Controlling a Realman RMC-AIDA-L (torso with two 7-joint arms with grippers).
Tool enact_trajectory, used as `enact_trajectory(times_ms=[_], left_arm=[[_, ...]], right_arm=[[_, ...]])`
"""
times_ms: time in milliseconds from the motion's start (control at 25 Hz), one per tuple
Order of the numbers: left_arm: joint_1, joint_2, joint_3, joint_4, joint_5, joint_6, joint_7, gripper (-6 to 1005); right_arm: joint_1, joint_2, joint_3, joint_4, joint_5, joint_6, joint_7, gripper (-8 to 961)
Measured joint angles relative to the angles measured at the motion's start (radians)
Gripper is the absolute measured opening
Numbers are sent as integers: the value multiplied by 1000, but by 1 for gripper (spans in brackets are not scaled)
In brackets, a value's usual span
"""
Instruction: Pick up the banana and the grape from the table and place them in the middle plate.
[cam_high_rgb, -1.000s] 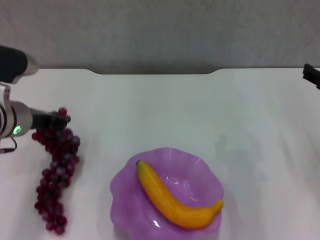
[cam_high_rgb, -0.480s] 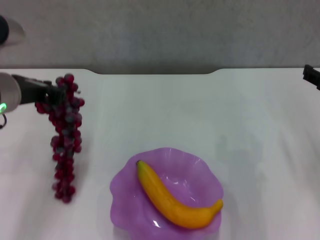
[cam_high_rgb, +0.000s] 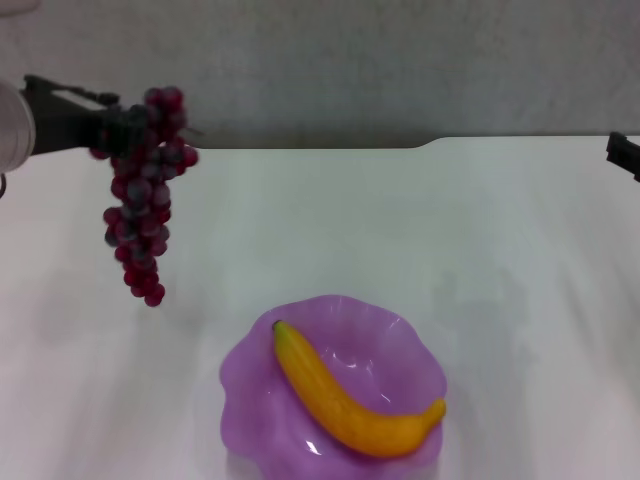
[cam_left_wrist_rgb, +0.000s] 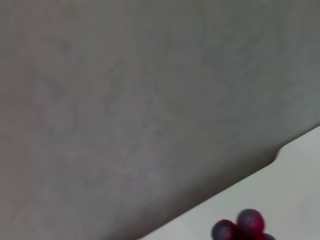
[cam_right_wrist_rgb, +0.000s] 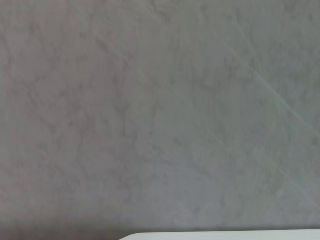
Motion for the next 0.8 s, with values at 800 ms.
enact_trajectory(times_ms=[800], left_arm=[[27, 2, 0, -177, -390, -227, 127, 261]], right_arm=[[2, -1, 2, -4, -5, 14, 0, 785]])
